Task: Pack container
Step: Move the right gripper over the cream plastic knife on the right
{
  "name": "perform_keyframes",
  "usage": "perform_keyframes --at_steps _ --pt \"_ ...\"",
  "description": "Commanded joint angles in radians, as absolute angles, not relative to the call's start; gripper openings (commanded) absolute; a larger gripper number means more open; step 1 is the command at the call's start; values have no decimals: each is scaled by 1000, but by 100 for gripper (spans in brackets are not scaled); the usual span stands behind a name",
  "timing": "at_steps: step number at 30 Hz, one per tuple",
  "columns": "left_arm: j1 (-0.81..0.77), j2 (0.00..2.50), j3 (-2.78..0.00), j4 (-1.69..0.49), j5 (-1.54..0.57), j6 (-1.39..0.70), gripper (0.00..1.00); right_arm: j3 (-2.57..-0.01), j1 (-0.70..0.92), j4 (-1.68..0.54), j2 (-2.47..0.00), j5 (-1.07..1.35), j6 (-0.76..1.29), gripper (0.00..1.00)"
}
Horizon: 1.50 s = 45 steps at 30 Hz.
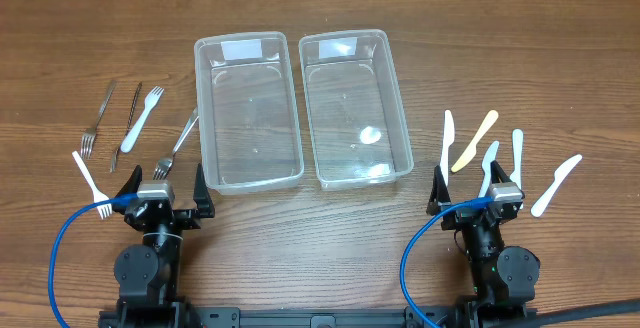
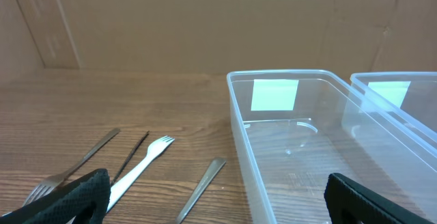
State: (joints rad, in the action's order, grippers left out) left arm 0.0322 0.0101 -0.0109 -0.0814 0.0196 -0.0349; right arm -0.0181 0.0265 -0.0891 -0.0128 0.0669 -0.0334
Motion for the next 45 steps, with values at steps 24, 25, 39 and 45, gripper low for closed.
perform_keyframes --at_steps 24,25,39,45 --pt "27 4 -4 -75 26 -45 100 -8 24 -80 -3 61 -29 100" --pt "27 4 -4 -75 26 -45 100 -8 24 -80 -3 61 -28 100" --pt "27 12 -129 -226 8 -150 100 -69 23 -85 -7 86 259 100" --pt "28 282 -527 -520 49 -150 100 -408 23 -280 -283 -10 217 100"
